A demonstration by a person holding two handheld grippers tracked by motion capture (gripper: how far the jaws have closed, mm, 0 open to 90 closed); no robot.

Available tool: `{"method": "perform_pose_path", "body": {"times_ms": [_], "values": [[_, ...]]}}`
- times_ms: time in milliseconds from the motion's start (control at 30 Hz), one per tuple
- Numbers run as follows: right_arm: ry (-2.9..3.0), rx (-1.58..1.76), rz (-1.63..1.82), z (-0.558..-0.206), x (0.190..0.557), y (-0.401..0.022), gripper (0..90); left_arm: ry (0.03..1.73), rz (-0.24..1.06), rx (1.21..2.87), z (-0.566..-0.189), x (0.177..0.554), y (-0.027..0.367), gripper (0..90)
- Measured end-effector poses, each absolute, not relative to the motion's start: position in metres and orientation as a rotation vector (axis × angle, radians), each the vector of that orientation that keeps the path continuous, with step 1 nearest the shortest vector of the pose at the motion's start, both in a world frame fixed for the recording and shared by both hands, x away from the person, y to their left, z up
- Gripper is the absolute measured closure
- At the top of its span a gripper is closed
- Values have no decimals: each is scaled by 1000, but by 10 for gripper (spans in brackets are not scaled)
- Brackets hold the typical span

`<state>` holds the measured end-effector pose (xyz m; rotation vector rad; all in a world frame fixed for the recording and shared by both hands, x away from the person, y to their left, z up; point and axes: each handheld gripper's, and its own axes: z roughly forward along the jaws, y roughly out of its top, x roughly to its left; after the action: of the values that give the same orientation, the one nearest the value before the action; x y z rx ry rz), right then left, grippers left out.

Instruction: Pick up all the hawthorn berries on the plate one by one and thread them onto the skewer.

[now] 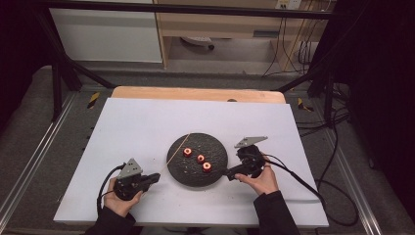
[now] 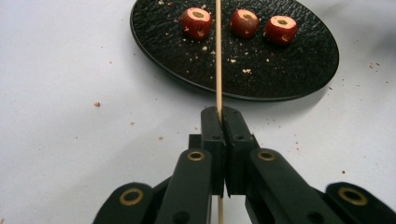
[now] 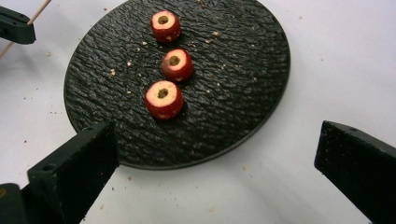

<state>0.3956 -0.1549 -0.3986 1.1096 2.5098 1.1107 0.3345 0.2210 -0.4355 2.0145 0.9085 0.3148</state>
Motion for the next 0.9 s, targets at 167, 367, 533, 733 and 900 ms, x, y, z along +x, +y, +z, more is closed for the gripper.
{"method": "perform_pose_path", "body": {"times_ms": [167, 367, 533, 733, 900], "values": [[2527, 1094, 1069, -396, 401, -140, 6, 906, 308, 2008, -436, 334, 222, 885], [2565, 1089, 1011, -394, 407, -129, 9, 908, 305, 2011, -436, 334, 223, 885], [2600, 1078, 967, -390, 412, -119, 30, 906, 304, 2011, -437, 334, 222, 885], [2647, 1053, 915, -387, 421, -105, 71, 906, 299, 2014, -437, 334, 222, 885], [2720, 1011, 834, -388, 429, -89, 142, 906, 297, 2012, -437, 334, 222, 885]]}}
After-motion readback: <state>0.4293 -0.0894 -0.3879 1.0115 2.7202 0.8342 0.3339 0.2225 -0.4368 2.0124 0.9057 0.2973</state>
